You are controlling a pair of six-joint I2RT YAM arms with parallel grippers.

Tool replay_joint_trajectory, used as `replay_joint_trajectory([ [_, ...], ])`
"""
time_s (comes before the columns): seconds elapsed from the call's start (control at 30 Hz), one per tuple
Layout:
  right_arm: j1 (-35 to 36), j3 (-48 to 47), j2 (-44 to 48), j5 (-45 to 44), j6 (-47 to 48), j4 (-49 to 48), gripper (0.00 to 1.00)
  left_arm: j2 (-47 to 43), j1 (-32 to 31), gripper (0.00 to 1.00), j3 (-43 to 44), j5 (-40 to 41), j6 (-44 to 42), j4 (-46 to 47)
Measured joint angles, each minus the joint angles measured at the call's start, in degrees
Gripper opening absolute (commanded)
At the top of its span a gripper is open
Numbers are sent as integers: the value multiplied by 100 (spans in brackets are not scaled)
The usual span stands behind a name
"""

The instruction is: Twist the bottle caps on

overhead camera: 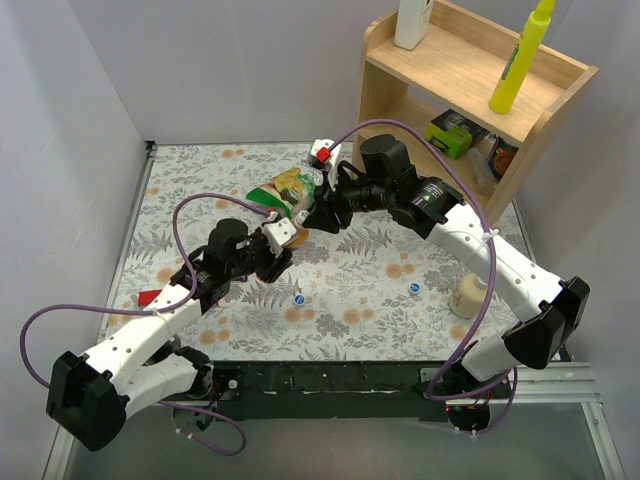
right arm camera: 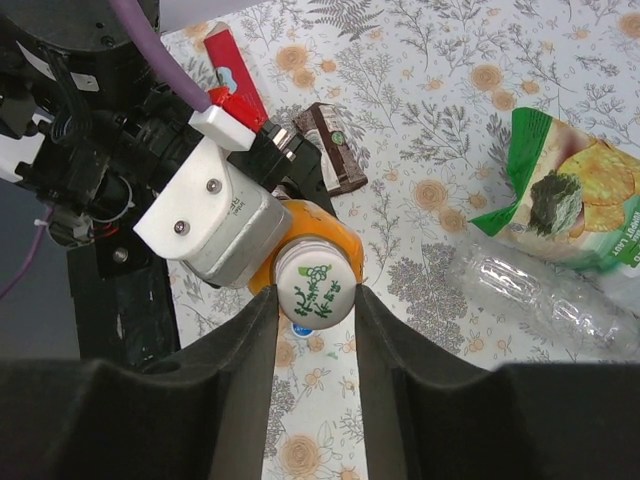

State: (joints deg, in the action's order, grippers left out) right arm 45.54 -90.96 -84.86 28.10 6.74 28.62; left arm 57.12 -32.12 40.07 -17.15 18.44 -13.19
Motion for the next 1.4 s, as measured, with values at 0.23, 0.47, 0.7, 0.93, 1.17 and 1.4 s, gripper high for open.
replay_joint_trajectory([
  [0.23, 168, -2, -4, 258, 188, 562, 91, -98, 0, 0, -20, -42, 199, 516],
  [0.47, 199, 2, 111, 398, 813, 1255, 92, -160, 0, 0, -17, -131, 273, 658],
  [0.7, -90, 81, 992, 310, 2555, 1832, 77, -87, 0, 0, 151, -789, -400, -177],
  [0.93, -184, 79, 1419, 691, 4690, 2225, 68, 426, 0, 0, 719, -1427, -1545, -1287],
  [1.17, -61, -48, 881, 1012, 5810, 2592, 69, 800, 0, 0, 1082, -1652, -2312, -1886],
  [1.4, 74, -136, 796, 1099, 6564, 2852, 70, 831, 0, 0, 1132, -1766, -2592, -2085],
])
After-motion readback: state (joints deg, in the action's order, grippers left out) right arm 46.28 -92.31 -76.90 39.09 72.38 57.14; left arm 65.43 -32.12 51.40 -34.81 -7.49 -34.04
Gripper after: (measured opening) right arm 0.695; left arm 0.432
